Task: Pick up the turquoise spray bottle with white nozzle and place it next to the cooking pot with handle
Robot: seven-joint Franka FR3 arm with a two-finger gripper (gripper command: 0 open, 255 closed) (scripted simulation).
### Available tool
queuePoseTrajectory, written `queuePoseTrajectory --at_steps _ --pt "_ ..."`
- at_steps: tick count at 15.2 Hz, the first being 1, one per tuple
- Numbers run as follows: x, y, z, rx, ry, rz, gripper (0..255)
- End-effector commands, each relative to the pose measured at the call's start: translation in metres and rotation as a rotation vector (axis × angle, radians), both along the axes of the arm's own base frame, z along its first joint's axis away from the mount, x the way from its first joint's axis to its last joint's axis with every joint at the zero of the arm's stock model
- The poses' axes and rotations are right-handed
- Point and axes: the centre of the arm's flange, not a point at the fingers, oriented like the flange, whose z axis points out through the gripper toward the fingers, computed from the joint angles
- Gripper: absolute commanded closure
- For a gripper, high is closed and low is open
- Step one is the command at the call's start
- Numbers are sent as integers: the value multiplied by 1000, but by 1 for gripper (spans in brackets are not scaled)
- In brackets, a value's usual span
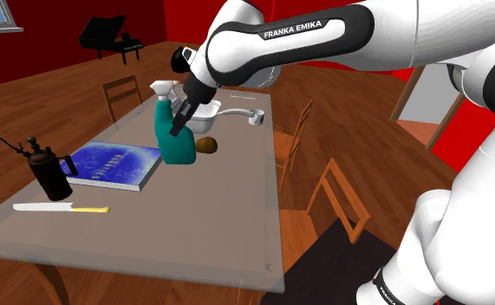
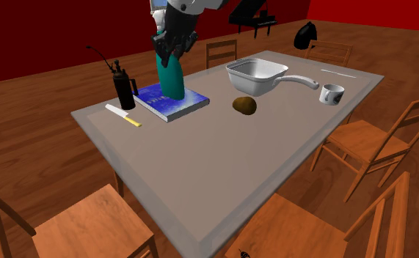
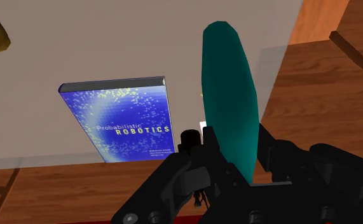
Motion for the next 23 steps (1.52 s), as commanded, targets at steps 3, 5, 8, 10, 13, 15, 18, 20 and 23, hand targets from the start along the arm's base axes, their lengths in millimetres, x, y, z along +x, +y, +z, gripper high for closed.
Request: queuePoseTrajectory --at_steps 3,5,8,10,13,15,18,20,23 --pt "0 -1 22 0 0 0 255" --pt "0 -1 32 0 0 0 255" --pt "0 -1 48 0 0 0 255" --pt "0 -1 59 0 0 0 255" --pt "0 -1 75 0 0 0 255" --pt "5 -13 78 0 0 0 255" --pt "18 -51 79 0 0 0 255" --pt "27 -76 79 0 0 0 255" --pt "40 -113 79 0 0 0 255"
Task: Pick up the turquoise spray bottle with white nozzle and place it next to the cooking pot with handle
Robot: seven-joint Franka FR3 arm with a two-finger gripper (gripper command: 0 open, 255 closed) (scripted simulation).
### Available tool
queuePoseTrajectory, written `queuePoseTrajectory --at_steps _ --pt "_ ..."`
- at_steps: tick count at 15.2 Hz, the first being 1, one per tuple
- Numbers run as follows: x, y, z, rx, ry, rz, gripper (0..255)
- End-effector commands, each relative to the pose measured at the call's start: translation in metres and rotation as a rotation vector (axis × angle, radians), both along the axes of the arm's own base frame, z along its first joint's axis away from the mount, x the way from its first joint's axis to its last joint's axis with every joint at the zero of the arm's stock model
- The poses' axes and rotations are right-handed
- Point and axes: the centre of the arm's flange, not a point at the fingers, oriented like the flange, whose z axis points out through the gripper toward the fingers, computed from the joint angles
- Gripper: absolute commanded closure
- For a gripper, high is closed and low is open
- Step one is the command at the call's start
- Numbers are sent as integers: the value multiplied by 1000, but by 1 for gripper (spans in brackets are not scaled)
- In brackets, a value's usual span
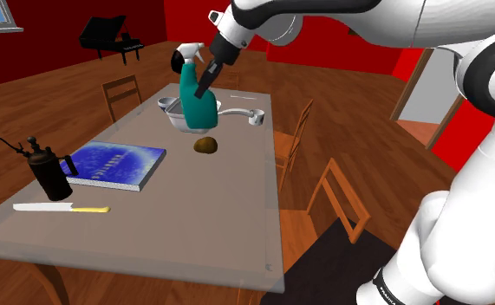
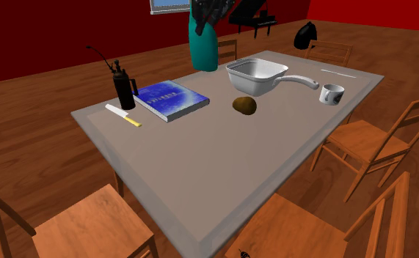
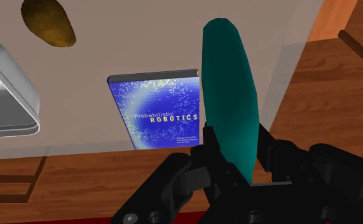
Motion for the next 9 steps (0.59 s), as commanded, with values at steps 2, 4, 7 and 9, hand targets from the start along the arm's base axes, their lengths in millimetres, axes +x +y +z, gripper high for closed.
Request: queuePoseTrajectory --at_steps 2,4,7,9 --pt "15 -38 0 0 -1 2 255" --pt "24 -63 0 0 -1 2 255" --pt "37 -101 0 0 -1 2 255" --pt "46 -125 0 0 -1 2 255"
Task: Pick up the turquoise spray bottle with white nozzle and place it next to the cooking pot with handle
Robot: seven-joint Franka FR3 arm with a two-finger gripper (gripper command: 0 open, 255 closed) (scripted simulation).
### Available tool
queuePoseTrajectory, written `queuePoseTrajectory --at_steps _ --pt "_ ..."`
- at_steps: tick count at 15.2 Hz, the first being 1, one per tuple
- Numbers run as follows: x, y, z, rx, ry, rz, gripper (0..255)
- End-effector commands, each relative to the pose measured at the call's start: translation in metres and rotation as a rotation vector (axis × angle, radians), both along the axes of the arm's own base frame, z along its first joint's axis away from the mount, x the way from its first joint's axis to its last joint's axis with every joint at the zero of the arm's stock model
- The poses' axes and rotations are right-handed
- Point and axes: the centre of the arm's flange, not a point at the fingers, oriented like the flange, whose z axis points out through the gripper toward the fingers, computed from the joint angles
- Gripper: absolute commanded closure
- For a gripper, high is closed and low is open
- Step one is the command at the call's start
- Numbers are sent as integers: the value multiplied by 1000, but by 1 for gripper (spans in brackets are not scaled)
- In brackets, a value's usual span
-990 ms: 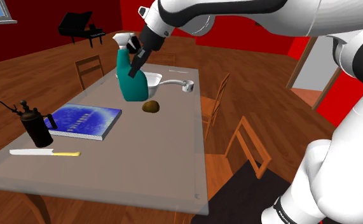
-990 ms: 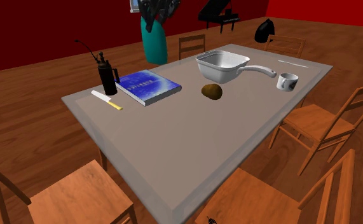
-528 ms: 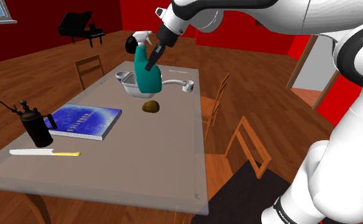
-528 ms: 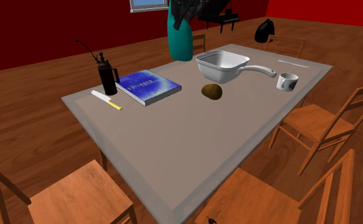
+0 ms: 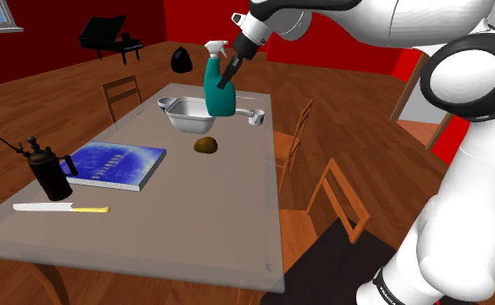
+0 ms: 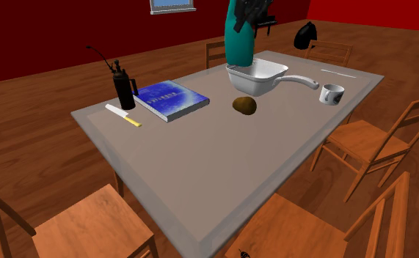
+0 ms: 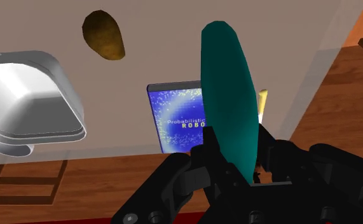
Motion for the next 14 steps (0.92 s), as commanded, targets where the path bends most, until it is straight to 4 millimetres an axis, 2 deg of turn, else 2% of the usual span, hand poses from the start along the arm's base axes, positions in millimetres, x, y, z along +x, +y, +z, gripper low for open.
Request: queuePoseTrajectory --at_steps 1,14 --pt "8 -26 0 0 -1 1 255" --pt "66 -188 1 0 -1 1 255"
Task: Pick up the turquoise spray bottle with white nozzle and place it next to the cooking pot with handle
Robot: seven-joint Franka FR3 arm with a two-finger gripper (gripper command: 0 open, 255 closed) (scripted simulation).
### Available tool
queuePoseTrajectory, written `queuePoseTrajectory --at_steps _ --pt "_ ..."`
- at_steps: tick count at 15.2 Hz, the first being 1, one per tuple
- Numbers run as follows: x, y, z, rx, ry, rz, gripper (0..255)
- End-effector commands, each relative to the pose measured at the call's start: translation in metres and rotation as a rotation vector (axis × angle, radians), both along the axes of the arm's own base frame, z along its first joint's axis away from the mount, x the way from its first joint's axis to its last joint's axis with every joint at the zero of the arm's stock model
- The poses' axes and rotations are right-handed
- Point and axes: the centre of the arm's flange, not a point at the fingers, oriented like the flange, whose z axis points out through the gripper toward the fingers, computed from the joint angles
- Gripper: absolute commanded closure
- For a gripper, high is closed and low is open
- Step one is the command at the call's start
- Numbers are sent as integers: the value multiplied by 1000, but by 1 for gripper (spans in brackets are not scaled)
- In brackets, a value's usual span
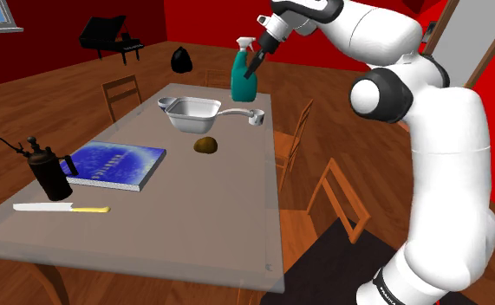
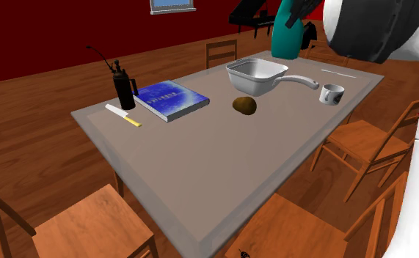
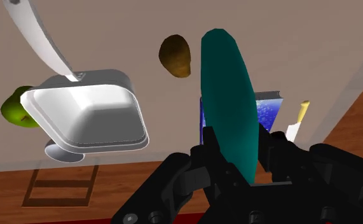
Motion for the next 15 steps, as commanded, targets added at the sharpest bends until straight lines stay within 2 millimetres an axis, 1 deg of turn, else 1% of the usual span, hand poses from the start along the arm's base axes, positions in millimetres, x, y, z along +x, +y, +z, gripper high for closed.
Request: queuePoseTrajectory --at_steps 1,2,15 --pt "9 -28 0 -1 1 4 255" --pt "13 -40 0 -1 1 4 255" --pt "14 -40 -69 -1 1 4 255"
